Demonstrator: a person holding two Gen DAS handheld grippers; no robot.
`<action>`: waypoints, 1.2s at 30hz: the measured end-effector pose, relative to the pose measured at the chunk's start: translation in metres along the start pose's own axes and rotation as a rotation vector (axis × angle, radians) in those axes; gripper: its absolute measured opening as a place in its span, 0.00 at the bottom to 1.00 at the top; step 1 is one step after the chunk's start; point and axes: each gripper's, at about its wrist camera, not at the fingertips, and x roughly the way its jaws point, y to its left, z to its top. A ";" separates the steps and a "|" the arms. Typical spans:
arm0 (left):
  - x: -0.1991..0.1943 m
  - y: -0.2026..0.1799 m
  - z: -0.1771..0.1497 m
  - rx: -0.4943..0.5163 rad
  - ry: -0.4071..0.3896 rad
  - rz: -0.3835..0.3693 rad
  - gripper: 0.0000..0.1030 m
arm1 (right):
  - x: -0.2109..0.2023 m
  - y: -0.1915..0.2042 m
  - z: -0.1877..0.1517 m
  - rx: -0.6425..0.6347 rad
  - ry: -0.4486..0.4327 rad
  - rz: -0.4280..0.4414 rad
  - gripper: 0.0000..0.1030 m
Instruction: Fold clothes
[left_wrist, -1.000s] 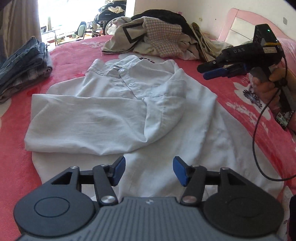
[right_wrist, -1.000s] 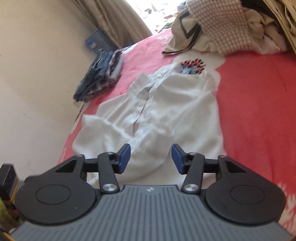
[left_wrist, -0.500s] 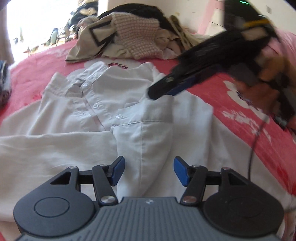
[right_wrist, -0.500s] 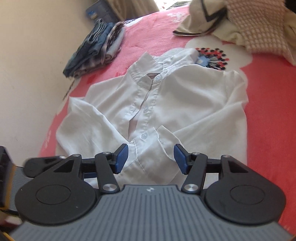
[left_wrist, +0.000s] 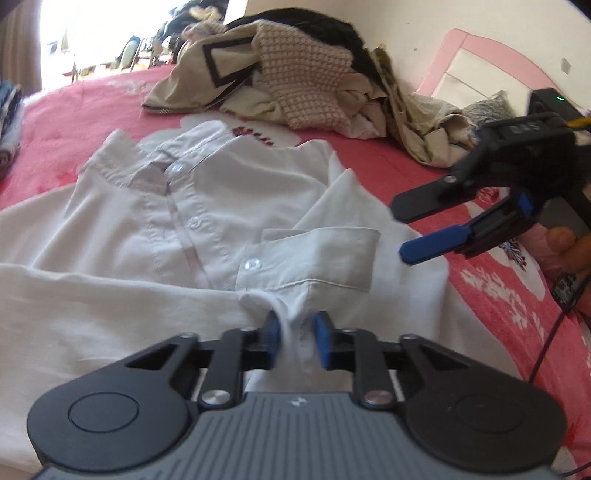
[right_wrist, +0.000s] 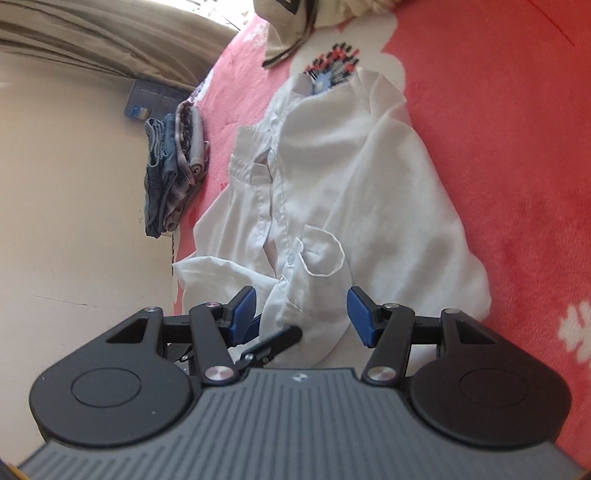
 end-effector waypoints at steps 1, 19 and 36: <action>-0.005 -0.009 -0.004 0.039 -0.026 0.005 0.12 | 0.001 -0.002 -0.001 0.011 0.007 0.005 0.52; -0.040 -0.134 -0.096 0.818 -0.099 0.038 0.45 | -0.003 -0.009 -0.035 -0.030 0.043 -0.069 0.54; -0.061 -0.125 -0.103 0.701 -0.068 0.156 0.57 | 0.021 0.019 -0.017 -0.356 -0.026 -0.248 0.54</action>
